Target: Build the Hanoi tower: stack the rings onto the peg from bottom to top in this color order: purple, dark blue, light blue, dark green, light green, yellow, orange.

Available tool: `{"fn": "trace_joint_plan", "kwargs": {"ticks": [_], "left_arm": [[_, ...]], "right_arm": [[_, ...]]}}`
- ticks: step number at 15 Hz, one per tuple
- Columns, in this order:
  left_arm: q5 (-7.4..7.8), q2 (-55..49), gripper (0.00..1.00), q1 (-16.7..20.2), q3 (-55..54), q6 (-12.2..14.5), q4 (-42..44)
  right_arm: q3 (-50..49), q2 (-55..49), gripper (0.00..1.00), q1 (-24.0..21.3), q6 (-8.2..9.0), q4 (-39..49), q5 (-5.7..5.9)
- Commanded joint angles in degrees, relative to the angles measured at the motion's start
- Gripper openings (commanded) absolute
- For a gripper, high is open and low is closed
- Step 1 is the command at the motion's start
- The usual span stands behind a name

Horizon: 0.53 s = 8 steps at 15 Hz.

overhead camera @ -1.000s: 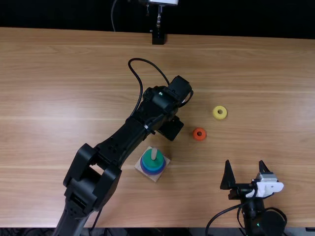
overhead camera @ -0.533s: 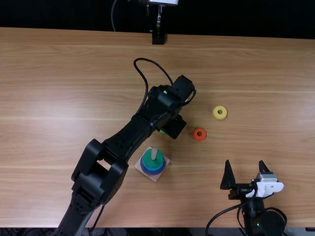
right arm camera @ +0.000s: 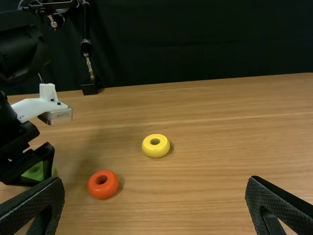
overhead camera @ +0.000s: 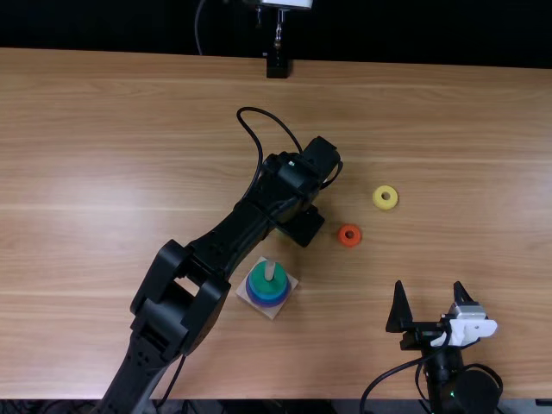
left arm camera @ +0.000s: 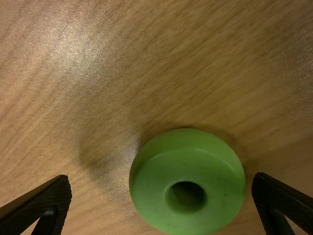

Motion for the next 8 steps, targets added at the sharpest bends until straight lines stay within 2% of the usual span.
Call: {"fn": "trace_joint_plan", "kwargs": {"ticks": [1,2,3,4,5,6,8], "left_arm": [[-0.08,1.97,1.0,0.52,1.91,0.89,-0.07],[0.03,2.06,1.0,0.52,1.91,0.89,-0.07],[1.5,2.06,0.87,0.52,1.91,0.89,0.45],[3.82,2.06,0.45,0.52,1.82,0.89,1.93],[4.67,2.06,0.12,0.52,1.73,0.89,2.88],[4.77,2.06,0.0,0.52,1.73,0.78,3.2],[4.56,2.06,0.0,0.52,1.47,0.36,3.09]], "right_arm": [[-0.88,-0.73,1.0,-0.82,0.07,-0.64,0.0],[-0.88,-0.73,1.0,-0.82,0.07,-0.53,0.0],[-0.88,-0.73,1.0,-0.82,0.07,-0.64,0.0],[-0.88,-0.73,1.0,-0.82,0.07,-0.64,0.0],[-0.88,-0.73,1.0,-0.82,0.07,-0.64,0.0],[-0.88,-0.73,1.0,-0.82,0.07,-0.53,0.0],[-0.88,-0.73,1.0,-0.82,0.07,-0.64,0.0]]}}
